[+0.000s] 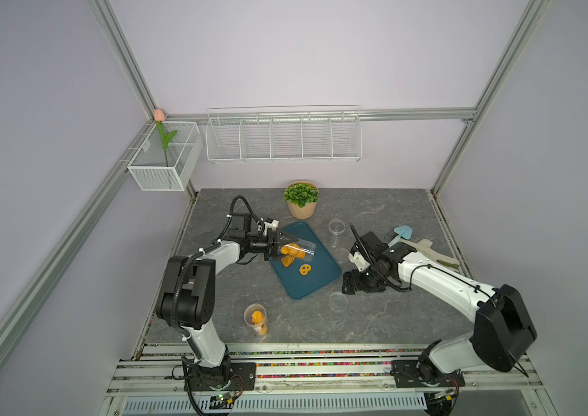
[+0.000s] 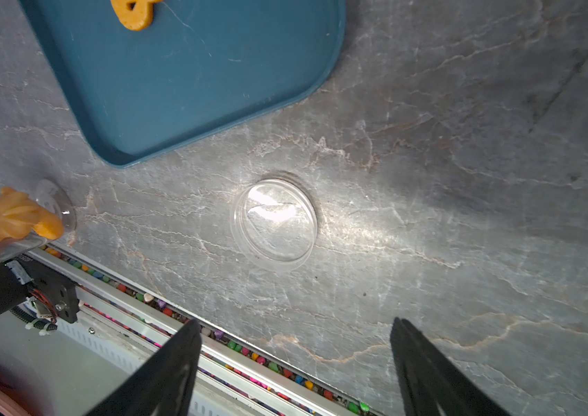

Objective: Pour the cookies out of the jar
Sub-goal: Pour the cookies in the jar onto the tray.

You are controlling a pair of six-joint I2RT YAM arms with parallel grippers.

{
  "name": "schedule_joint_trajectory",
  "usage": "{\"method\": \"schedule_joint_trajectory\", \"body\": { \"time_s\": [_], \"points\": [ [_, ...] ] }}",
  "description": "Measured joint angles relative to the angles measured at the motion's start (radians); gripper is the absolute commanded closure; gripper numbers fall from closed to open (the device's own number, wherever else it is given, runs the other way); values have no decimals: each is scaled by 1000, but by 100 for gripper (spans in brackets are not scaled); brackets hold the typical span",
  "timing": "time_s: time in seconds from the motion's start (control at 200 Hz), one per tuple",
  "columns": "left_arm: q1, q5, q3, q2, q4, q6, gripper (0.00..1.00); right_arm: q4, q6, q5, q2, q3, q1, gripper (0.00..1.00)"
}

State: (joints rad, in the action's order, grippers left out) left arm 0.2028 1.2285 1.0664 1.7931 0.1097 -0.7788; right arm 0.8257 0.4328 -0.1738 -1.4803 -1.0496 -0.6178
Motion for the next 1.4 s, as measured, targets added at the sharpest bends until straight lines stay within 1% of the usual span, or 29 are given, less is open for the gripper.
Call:
{"method": "schedule_joint_trajectory", "body": {
  "time_s": [0.235,0.51,0.64,0.935,1.4],
  "points": [
    [-3,-10,100,66,221,193,40,1,-3,-1,-34,-15,0,15],
    [-13,-65,146,124,362,312,40,0,-7,-4,-57,-35,0,15],
    [-23,-98,148,129,378,328,40,1,-8,-4,-61,-39,0,15],
    [-28,-175,148,130,357,323,40,1,-15,-8,-79,-48,0,15],
    [-28,-208,148,130,325,302,40,0,-15,-11,-82,-50,0,15]
  ]
}}
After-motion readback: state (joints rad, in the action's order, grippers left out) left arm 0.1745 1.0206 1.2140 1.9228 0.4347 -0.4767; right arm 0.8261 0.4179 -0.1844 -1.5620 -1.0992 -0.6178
